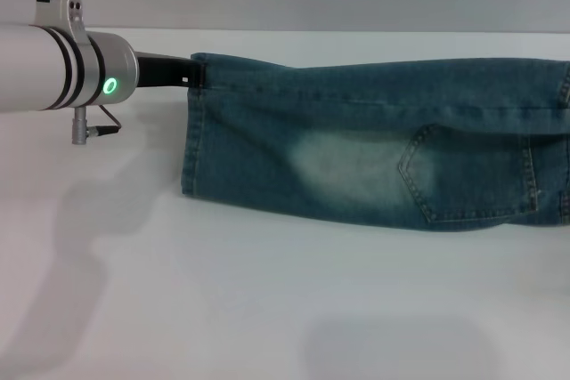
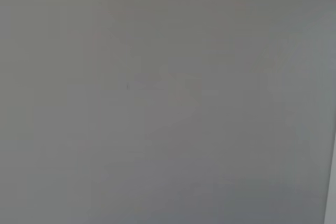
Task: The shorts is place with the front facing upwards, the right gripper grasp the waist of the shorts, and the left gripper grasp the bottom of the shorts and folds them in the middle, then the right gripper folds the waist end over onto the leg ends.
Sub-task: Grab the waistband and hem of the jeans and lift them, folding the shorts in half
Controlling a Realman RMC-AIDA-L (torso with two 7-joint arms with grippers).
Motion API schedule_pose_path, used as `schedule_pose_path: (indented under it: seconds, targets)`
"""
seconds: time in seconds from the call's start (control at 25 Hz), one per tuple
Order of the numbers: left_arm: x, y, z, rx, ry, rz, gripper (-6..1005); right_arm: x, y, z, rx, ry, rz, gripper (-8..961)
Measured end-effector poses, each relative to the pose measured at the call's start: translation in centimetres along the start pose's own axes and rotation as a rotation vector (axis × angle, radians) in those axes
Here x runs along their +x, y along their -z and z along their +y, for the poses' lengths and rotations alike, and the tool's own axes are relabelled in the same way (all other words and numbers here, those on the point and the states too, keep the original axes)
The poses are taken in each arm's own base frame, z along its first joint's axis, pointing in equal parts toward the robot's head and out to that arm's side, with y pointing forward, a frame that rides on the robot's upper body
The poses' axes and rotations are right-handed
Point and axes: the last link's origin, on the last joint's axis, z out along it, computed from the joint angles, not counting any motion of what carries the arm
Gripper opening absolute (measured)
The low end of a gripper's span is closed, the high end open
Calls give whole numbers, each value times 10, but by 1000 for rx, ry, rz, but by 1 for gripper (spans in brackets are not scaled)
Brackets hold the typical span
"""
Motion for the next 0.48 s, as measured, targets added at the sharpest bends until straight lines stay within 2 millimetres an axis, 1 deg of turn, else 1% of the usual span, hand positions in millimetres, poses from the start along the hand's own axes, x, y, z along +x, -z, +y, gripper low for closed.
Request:
schedule_pose_path:
  seconds: [0.28,0.48]
  targets:
    - [-2,-3,-4,9,9,-3,17,3,-8,0,9,-1,10,6]
    - [-3,-4,-11,21,20,-7,17,10,-20,-2,25,6,32,6]
